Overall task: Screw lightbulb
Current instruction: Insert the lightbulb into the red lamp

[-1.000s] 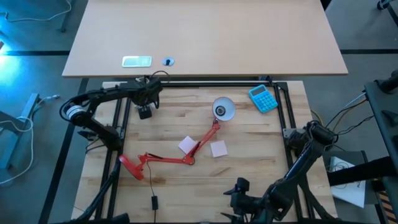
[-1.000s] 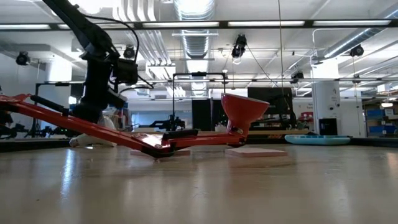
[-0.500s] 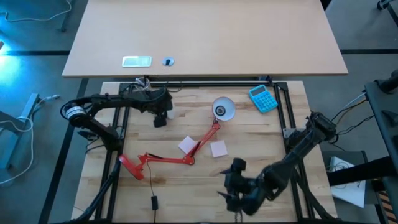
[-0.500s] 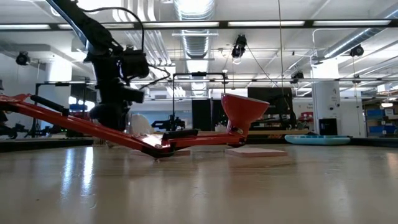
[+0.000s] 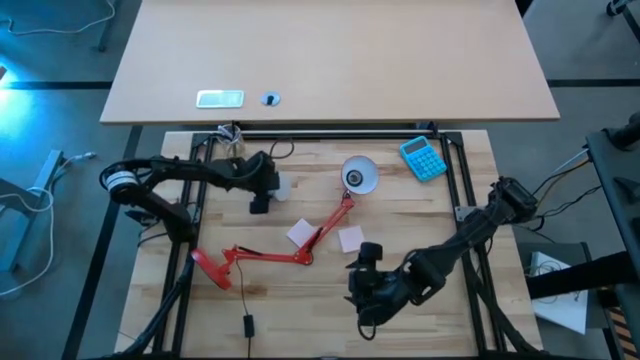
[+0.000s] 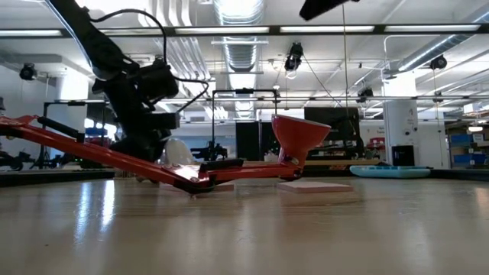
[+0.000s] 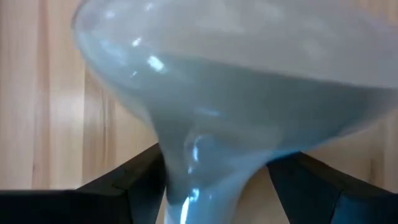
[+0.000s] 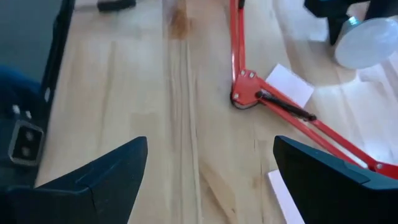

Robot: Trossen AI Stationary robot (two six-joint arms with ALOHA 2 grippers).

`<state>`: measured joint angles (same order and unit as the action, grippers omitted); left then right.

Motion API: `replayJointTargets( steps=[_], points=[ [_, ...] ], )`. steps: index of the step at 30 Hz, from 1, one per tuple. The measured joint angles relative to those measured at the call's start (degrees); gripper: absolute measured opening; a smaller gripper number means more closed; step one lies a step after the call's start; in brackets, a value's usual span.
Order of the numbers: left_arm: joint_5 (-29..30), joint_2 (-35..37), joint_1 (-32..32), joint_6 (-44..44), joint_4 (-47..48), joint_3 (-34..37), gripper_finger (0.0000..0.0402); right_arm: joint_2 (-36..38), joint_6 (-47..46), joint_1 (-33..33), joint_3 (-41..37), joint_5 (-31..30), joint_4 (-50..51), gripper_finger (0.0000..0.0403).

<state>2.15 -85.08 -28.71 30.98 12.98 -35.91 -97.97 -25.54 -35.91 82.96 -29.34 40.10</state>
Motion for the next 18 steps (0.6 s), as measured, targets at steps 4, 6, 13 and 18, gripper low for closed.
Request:
replayJointTargets(
  steps=[4, 6, 13, 18],
  points=[
    [1.31, 0.09, 2.42, -2.61, -1.68, 0.74, 0.0249, 0.1, 3.76, 1.95, -1.01, 2.88, -0.04, 0.0344],
    [0.73, -0.05, 2.82, -5.73, -1.94, 0.54, 0.0235, 0.59, 5.87, 2.52, -1.64, 2.92, -0.09, 0.0344],
    [-6.21, -0.15, 3.36, -13.07, -3.39, 1.25, 0.0141, 13.41, 9.88, 4.91, -9.13, -1.77, -1.17, 0.0344],
    [-6.39, 0.39, 4.73, -16.69, -7.5, 1.04, 0.0141, 26.15, 13.71, 8.89, -19.68, -2.16, -11.27, 0.0344]
  ],
)
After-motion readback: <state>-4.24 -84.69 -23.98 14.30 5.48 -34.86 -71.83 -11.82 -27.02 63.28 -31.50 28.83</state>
